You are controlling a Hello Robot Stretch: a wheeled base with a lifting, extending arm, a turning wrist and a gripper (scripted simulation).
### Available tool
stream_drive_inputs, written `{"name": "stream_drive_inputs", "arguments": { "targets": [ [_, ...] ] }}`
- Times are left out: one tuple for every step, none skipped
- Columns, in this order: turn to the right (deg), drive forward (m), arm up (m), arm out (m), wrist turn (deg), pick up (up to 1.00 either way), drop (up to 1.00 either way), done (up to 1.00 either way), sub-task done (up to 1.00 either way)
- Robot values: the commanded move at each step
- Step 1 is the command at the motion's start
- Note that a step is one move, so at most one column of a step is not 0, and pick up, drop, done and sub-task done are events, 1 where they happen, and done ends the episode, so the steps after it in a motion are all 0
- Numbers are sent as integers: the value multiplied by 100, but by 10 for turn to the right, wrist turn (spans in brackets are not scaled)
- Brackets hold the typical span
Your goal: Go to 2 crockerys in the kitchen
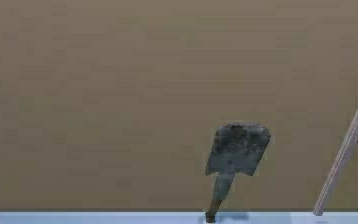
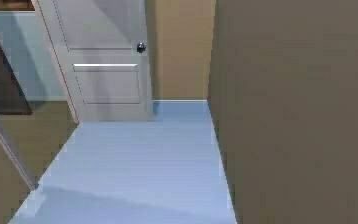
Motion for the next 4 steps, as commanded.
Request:
{"name": "stream_drive_inputs", "arguments": {
  "targets": [
    [450, 0, 0, 0, 0, 0, 0, 0, 0],
    [210, 0, 0, 0, 0, 0, 0, 0, 0],
    [0, 100, 0, 0, 0, 0, 0, 0, 0],
    [30, 0, 0, 0, 0, 0, 0, 0, 0]
  ]
}}
